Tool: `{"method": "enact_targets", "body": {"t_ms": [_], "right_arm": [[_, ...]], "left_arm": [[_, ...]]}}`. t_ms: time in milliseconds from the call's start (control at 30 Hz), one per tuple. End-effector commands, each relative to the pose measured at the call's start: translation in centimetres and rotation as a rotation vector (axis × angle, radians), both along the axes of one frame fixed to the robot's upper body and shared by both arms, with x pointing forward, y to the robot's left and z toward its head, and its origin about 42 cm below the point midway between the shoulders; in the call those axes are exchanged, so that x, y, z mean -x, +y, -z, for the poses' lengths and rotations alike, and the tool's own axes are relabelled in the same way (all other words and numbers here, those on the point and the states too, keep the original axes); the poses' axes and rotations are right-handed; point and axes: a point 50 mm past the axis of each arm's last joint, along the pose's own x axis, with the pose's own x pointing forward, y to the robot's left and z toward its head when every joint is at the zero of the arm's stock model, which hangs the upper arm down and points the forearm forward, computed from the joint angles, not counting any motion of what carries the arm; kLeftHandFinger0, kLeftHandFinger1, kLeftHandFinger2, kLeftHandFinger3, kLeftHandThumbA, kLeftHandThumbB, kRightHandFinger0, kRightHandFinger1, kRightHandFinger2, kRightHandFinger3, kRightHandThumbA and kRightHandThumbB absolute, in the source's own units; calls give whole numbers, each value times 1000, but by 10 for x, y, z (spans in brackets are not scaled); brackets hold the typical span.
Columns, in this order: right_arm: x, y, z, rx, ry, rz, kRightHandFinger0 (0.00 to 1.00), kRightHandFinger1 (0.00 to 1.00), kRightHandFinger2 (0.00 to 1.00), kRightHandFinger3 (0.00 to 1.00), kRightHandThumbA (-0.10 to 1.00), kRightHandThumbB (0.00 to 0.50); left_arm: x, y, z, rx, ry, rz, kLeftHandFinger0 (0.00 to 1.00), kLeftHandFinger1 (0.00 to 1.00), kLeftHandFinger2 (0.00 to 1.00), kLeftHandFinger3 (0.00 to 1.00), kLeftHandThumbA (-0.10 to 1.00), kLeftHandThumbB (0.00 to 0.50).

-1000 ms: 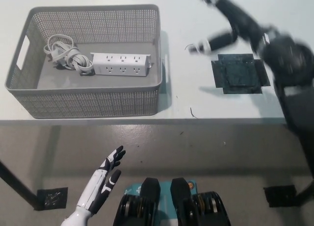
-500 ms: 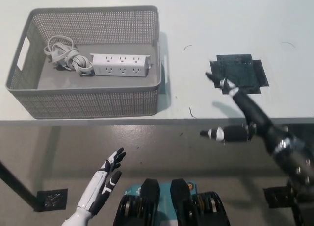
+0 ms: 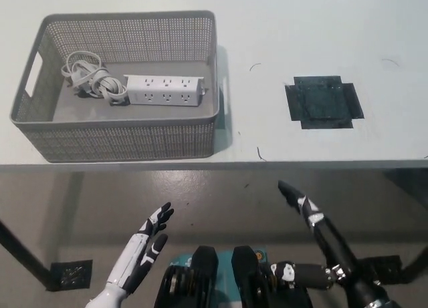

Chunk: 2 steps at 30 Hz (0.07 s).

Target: Use the right hand to pick up a power strip and put it into a container on the left side

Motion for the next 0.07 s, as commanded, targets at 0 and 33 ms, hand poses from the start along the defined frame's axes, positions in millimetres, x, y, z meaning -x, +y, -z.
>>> {"method": "enact_targets", "body": {"t_ms": [0, 33], "right_arm": [[-22, -6, 24, -132, -140, 160, 1000, 1000, 1000, 1000, 955, 285], [-22, -8, 25, -125, -138, 165, 1000, 1000, 1000, 1000, 957, 285]], "left_arm": [[1, 4, -14, -40, -68, 51, 1000, 1000, 1000, 1000, 1000, 195], [1, 3, -14, -38, -66, 53, 1000, 1000, 1000, 1000, 1000, 196]]}}
